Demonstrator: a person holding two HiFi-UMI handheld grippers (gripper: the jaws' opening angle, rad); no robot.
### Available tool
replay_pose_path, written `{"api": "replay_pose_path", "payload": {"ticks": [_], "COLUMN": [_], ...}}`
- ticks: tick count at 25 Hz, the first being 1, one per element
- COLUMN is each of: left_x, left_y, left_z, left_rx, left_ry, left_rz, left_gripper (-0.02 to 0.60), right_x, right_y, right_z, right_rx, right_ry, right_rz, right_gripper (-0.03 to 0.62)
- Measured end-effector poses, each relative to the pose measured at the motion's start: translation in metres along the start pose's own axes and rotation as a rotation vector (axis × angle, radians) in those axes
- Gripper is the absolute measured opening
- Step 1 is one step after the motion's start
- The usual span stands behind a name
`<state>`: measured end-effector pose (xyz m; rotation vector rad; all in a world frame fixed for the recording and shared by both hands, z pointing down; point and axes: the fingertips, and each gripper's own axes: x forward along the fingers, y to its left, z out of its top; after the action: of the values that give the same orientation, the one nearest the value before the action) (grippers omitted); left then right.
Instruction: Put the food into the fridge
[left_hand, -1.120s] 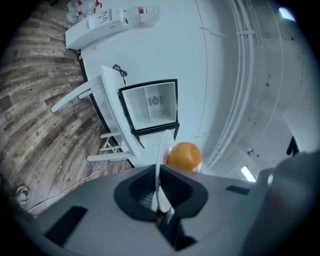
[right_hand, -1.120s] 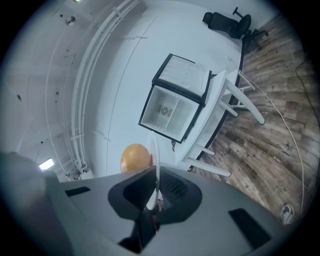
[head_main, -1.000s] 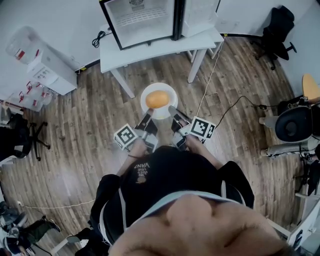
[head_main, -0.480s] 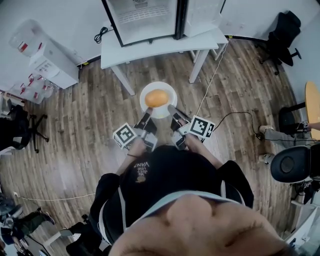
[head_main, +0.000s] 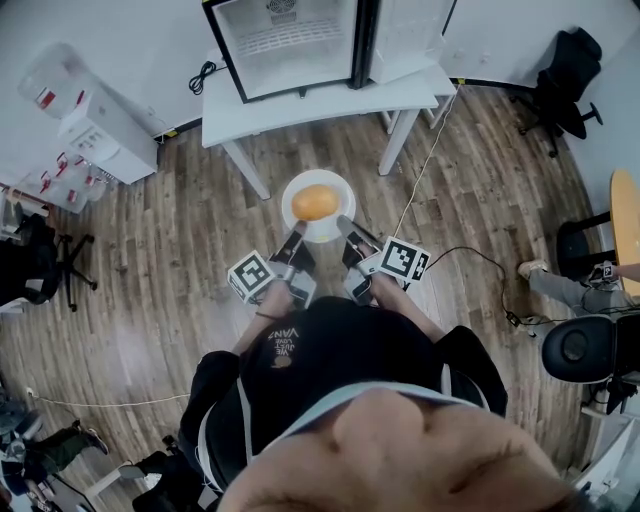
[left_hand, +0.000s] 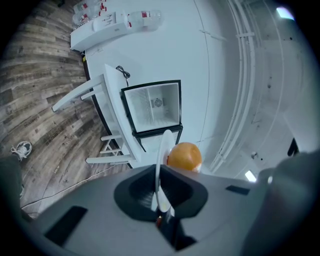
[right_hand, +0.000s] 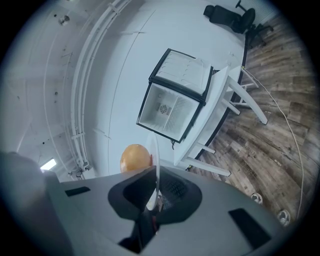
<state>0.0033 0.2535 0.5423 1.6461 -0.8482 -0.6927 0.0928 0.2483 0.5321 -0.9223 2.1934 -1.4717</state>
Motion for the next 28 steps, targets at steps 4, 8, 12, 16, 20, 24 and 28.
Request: {"api": "replay_pose_path", "payload": {"ticks": [4,8,12,16,20,24,28], "left_x": [0.008,0.025,0.040,0.058,0.073,0.087,0.099], "left_y": [0.005,0.005,0.011,0.012,0.013,0.014,0.017], "left_z": [0.012,0.037,0.055,0.072,0.089,0.108,0.130], "left_rx": [0.012,-0.010,-0.010,-0.019,-0.007,-0.005,0.005], "left_ry": [0.004,0.010,0.025,0.035,0.046,0.059,0.071], "left_rz": [-0.002,-0.011,-0.005,-0.006,-0.013,-0.023,-0.024], "left_gripper": [0.023,0.023,0.024,0.023,0.023,0.023,0.023], "right_x": [0.013,0.039,0.058,0.078,0.095,0.115,0.136], "right_y": [-0.004,-0.003,-0.005,-0.007,-0.008,-0.008,-0.007], "right_z": [0.005,0.019,0.031,0.046,0.059,0.069,0.079], "right_rx": [0.000,0.005,0.011,0.006,0.004,0.004,0.004], "right_ry": [-0.003,-0.005,-0.011,-0.019,-0.032,-0.045,-0.058], "right_rz": [0.003,-0.010,-0.020,-0.026,-0.027,-0.028,-0.030], "right_gripper": [0.018,0.018,0.018,0.018,0.018,0.018,0.018]}}
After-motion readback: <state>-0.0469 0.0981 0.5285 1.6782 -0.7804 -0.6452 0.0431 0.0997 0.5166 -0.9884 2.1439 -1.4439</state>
